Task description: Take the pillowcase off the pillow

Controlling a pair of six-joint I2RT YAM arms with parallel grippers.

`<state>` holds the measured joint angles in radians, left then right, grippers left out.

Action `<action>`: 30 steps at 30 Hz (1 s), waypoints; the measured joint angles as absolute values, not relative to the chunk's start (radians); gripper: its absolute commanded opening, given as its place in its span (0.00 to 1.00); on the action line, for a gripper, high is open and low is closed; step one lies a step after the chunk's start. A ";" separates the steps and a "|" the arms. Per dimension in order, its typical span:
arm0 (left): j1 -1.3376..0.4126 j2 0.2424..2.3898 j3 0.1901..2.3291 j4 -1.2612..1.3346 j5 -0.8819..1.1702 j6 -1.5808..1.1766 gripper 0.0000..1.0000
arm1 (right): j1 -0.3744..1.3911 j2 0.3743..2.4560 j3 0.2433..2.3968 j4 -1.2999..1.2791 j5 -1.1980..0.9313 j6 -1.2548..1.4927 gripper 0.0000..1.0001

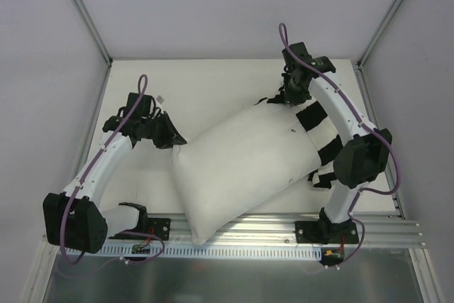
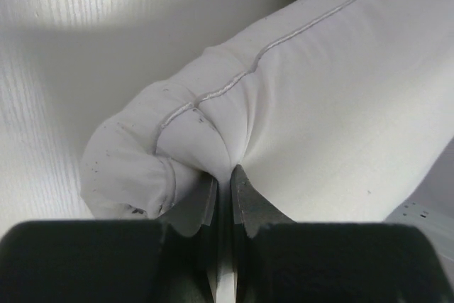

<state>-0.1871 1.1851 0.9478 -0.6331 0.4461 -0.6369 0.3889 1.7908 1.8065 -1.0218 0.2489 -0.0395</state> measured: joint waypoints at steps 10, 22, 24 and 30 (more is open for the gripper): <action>0.017 1.159 1.083 -0.681 0.554 -0.573 0.00 | 0.161 1.754 1.760 -0.991 0.146 0.064 0.01; 0.247 1.234 1.346 -0.795 0.662 -0.532 0.00 | -0.111 1.520 1.622 -0.967 0.002 0.186 0.01; 0.268 1.245 1.364 -0.809 0.681 -0.533 0.00 | -0.157 1.518 1.595 -0.957 -0.028 0.202 0.01; 0.318 1.283 1.399 -0.853 0.700 -0.540 0.00 | -0.214 1.500 1.454 -0.897 -0.093 0.237 0.01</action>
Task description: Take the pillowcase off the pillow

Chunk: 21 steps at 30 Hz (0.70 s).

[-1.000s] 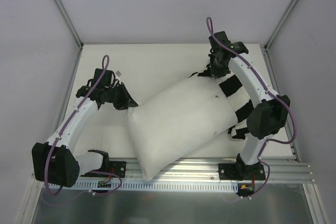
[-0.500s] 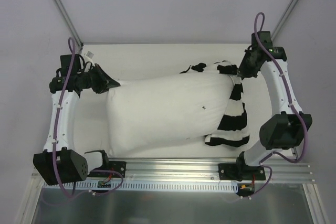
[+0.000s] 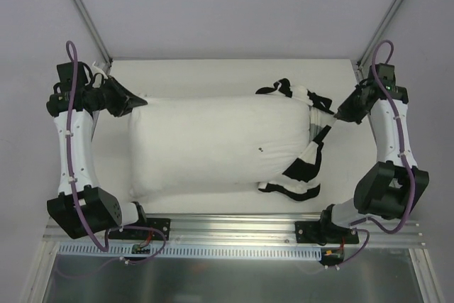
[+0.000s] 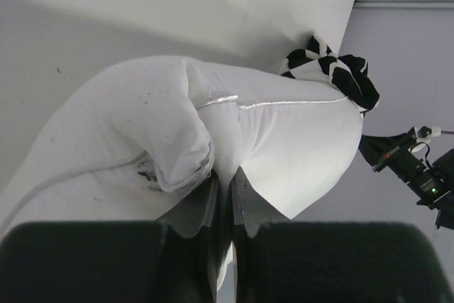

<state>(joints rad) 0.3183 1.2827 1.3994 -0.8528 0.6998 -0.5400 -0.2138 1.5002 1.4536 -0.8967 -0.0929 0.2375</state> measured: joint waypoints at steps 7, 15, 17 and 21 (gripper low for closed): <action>0.329 1.305 1.443 -0.862 0.676 -0.540 0.00 | -0.210 1.290 1.144 -0.757 -0.110 0.265 0.01; 0.328 1.372 1.509 -0.859 0.617 -0.522 0.63 | -0.196 1.053 0.908 -0.682 -0.170 0.268 0.73; 0.312 1.383 1.545 -0.849 0.553 -0.506 0.83 | -0.168 1.080 0.992 -0.707 -0.163 0.239 0.87; 0.193 1.380 1.645 -0.863 0.382 -0.473 0.89 | -0.067 1.175 1.256 -0.741 -0.125 0.183 0.94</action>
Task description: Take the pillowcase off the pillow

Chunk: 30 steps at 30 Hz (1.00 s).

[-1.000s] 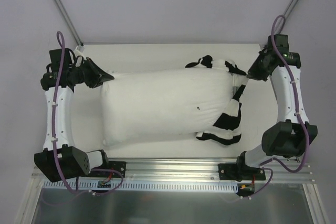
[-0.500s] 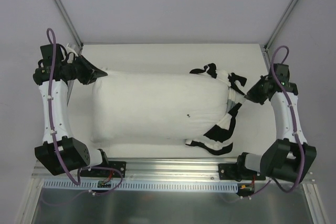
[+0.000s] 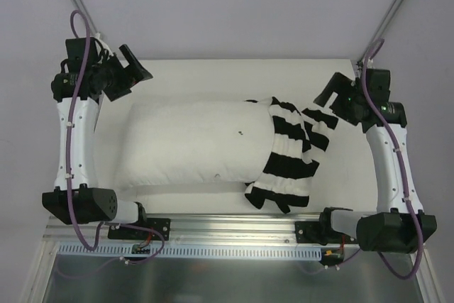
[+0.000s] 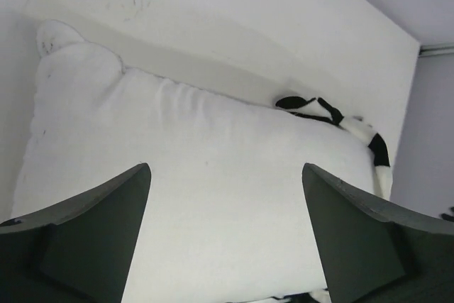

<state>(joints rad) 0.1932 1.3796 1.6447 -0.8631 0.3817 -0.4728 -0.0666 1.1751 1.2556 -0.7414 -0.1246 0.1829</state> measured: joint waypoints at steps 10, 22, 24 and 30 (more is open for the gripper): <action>-0.238 1.431 1.795 -0.928 0.108 -0.387 0.90 | 0.181 1.567 1.665 -0.836 -0.041 0.094 0.96; -0.624 1.843 1.858 -0.947 0.072 -0.377 0.93 | 0.263 1.927 1.825 -0.926 -0.042 0.051 0.74; -0.643 1.890 1.868 -0.948 0.070 -0.377 0.84 | 0.263 1.946 1.815 -0.926 -0.042 0.043 0.44; -0.646 1.923 1.864 -0.942 0.081 -0.375 0.00 | 0.243 1.927 1.725 -0.881 -0.038 0.052 0.01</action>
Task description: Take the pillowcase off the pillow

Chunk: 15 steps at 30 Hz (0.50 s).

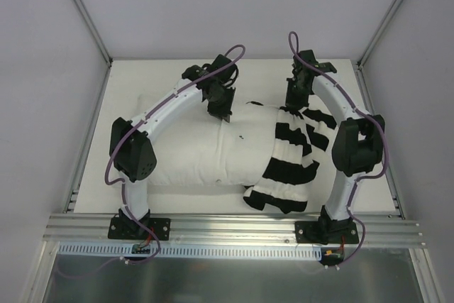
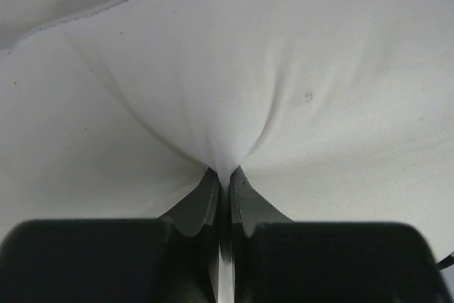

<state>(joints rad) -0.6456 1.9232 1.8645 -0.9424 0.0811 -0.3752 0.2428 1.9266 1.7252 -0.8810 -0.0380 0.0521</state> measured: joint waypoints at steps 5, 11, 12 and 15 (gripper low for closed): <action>-0.636 1.879 1.776 -0.884 0.091 -0.383 0.00 | 0.138 1.809 1.584 -0.821 -0.065 0.093 0.01; -0.504 1.719 1.628 -0.835 0.165 -0.411 0.00 | -0.070 1.602 1.414 -0.792 -0.084 0.147 0.01; -0.474 1.692 1.613 -0.831 0.172 -0.411 0.00 | -0.102 1.570 1.392 -0.789 -0.085 0.155 0.01; -0.358 1.597 1.582 -0.847 0.165 -0.410 0.00 | -0.174 1.486 1.343 -0.770 -0.080 0.175 0.01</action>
